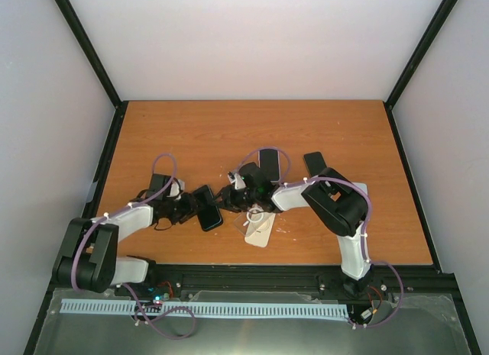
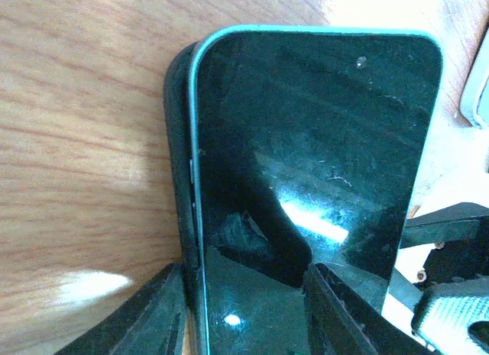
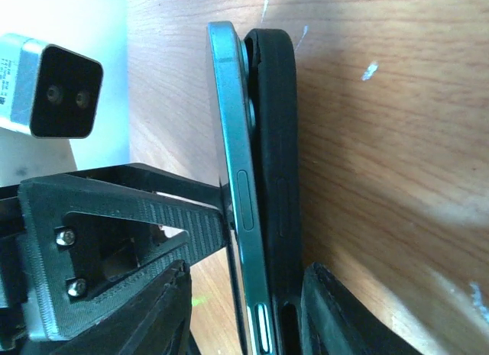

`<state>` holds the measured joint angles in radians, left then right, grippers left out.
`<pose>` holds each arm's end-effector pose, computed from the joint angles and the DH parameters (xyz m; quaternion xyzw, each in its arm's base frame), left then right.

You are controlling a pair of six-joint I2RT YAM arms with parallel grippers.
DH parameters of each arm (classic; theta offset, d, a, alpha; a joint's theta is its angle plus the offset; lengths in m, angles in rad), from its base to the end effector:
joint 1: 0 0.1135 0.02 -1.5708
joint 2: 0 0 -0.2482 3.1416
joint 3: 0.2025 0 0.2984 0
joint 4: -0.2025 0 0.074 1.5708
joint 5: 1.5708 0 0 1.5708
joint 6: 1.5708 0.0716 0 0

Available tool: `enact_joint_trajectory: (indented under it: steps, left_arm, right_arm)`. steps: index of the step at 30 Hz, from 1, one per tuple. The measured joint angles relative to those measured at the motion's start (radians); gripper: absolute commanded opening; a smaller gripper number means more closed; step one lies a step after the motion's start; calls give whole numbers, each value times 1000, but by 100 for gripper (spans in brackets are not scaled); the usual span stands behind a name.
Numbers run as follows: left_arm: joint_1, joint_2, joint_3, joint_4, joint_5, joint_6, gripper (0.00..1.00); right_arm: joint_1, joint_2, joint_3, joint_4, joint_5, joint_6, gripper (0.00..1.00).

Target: Put the phone into the phone case

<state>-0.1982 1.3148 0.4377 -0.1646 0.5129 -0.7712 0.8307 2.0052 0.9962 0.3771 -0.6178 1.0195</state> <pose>0.2470 -0.0855 0.0495 -0.2002 0.9143 -0.3345 0.1097 0.2646 0.3512 0.0451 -0.0568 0.8588 0.5074 0.0428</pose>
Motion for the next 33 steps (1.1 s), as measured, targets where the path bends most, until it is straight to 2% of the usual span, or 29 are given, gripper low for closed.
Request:
enact_joint_trajectory:
  steps: [3,8,13,23,33]
  left_arm:
    - [1,-16,-18,13,0,0,44]
    - [1,-52,-42,26,18,-3,60]
    - [0,-143,-101,18,51,-6,58]
    - [0,-141,-115,23,65,-5,55]
    - [-1,-142,-124,35,92,-4,56]
  right_arm:
    - [-2,0,-7,30,-20,17,40]
    - [-4,0,-23,93,-50,54,41]
    - [0,0,-50,177,-79,101,43]
    - [-3,34,-47,235,-112,128,49]
    - [0,56,-19,151,-165,70,26]
